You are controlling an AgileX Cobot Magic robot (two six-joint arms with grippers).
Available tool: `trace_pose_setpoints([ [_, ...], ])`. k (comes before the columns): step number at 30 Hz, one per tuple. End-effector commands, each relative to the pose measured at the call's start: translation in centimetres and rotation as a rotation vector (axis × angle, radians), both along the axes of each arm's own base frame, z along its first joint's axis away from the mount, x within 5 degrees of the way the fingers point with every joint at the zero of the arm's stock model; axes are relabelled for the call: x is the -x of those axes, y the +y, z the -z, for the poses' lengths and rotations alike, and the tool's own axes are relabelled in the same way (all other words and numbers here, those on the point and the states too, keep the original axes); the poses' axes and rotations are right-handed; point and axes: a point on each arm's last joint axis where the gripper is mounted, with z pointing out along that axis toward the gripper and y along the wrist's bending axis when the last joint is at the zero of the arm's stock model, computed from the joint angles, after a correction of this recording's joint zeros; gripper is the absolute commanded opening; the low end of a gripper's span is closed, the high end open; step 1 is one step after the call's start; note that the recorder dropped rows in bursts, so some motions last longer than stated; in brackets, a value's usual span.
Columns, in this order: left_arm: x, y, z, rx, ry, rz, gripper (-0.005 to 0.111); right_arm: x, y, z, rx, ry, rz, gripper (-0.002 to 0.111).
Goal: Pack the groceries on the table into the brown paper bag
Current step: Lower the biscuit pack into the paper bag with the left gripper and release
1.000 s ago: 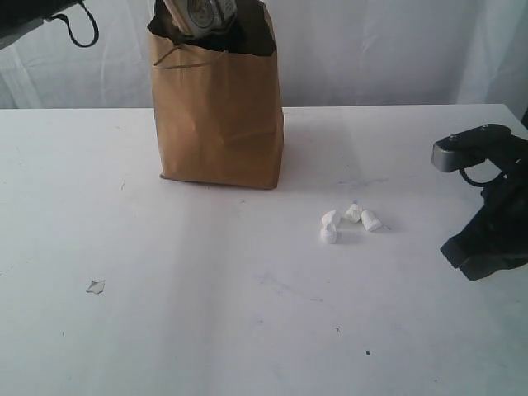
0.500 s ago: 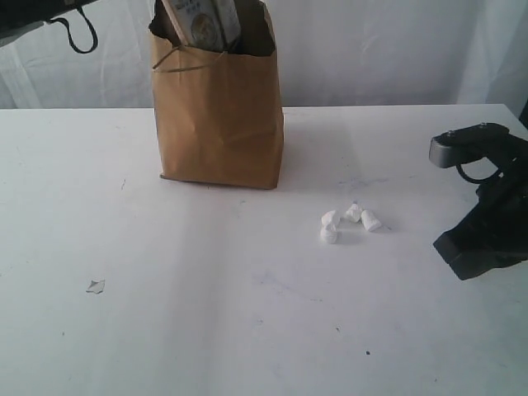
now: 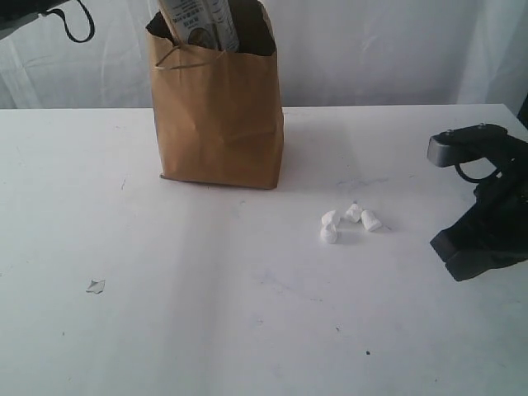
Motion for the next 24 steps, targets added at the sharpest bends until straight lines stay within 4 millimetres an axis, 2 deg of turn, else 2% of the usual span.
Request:
trace_pose_setpoints([
  [1, -0.2, 0.3, -0.5, -0.001, 0.032, -0.06, 0.016, 0.2, 0.0, 0.1, -0.01, 0.015, 0.008, 0.0],
  [2, -0.3, 0.4, -0.4, -0.005, 0.04, -0.076, 0.0, 0.2, 0.0, 0.1, -0.011, 0.022, 0.006, 0.0],
  [7, -0.3, 0.4, -0.5, 0.002, 0.032, -0.075, 0.0, 0.3, 0.0, 0.1, -0.011, 0.023, 0.005, 0.0],
  [13, 0.2, 0.5, -1.8, 0.142, -0.023, -0.019, 0.0, 0.3, 0.0, 0.1, -0.011, 0.025, 0.005, 0.0],
  [16, 0.3, 0.5, -1.9, 0.156, -0.032, -0.004, 0.0, 0.3, 0.0, 0.1, -0.011, 0.033, 0.003, 0.0],
  [21, -0.8, 0.4, -0.3, 0.286, -0.011, 0.05, 0.0, 0.4, 0.0, 0.1, -0.012, 0.043, 0.0, 0.0],
  [24, -1.5, 0.8, 0.1, 0.364, 0.014, 0.022, 0.0, 0.6, 0.1, 0.1, -0.013, 0.064, -0.007, 0.0],
])
